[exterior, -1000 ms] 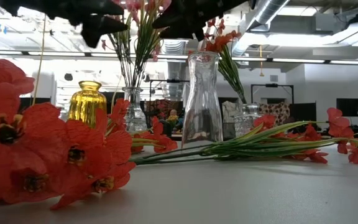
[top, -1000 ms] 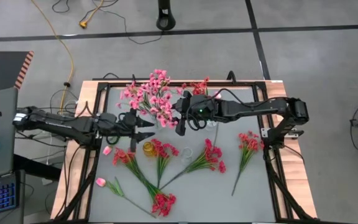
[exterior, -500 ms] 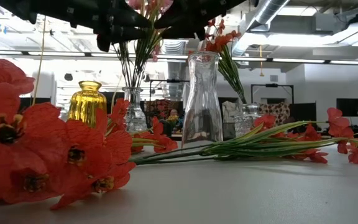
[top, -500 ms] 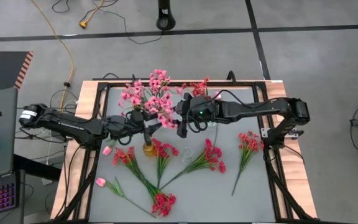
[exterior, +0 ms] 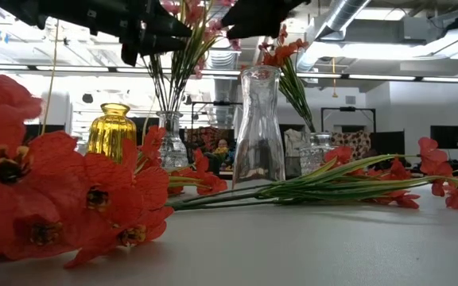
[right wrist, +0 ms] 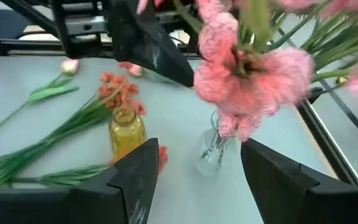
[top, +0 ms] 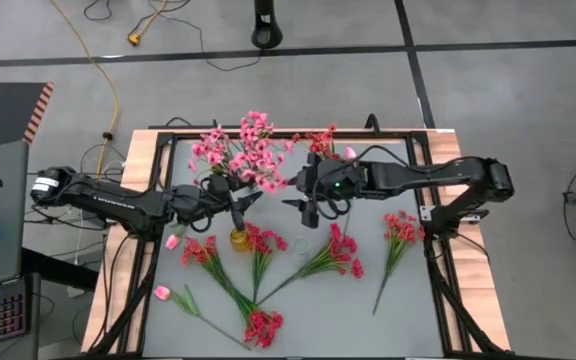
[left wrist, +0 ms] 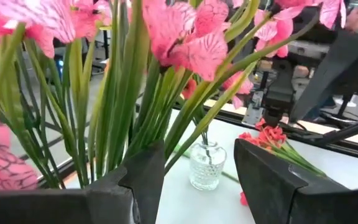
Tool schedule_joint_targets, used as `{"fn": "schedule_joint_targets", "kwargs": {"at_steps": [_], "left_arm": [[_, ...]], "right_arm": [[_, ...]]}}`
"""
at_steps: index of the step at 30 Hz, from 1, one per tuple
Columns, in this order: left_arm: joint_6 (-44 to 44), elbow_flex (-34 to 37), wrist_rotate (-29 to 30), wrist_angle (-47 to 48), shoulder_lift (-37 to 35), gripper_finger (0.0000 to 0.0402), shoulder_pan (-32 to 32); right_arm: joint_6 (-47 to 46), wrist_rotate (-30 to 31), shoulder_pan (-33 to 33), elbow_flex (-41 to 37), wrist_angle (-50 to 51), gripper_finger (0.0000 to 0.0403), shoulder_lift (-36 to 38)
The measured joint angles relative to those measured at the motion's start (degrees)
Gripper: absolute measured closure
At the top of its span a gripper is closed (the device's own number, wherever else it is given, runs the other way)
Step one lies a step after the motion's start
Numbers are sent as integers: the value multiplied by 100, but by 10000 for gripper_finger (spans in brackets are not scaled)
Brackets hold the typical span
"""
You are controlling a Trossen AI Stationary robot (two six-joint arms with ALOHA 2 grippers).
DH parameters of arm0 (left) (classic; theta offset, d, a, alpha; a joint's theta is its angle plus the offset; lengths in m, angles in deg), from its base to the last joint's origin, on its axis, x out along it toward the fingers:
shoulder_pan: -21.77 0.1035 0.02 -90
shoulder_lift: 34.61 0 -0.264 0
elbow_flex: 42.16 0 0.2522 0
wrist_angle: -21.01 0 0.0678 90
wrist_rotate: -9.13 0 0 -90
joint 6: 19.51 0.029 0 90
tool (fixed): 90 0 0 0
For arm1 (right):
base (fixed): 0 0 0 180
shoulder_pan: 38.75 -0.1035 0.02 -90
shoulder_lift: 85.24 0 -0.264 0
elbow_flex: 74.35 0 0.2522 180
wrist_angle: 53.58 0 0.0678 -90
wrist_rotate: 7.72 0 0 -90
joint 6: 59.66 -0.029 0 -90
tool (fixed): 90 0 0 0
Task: Sort flowers into vase by color
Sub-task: Put the right orange flowers into the top right transparent vase
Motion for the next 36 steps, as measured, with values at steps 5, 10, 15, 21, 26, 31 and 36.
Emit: {"fn": "schedule_joint_targets", "kwargs": {"at_steps": [5, 10, 15, 21, 26, 31, 36], "left_arm": [[325, 0, -45, 15, -131, 219, -104], [540, 2, -78, 37, -360, 219, -302], [594, 2, -106, 416, -603, 219, -590], [545, 2, -103, 696, -678, 219, -874], [380, 2, -100, 793, -675, 219, -963], [358, 2, -100, 786, -675, 219, -975], [358, 2, -98, 787, -675, 219, -976]], "right_arm": [[-1, 2, -150, 2, 578, 147, 481], [-2, 0, -421, 2, 1353, 147, 977], [-96, 0, -785, 2, 2268, 148, 1332], [-1345, -2, -1113, 2, 3368, 147, 1467], [-3434, 4, -1257, 2, 4490, 147, 1419], [-5602, 3, -1558, 2, 5822, 148, 1237], [-7730, 2, -2042, 2, 6884, 148, 879]]}}
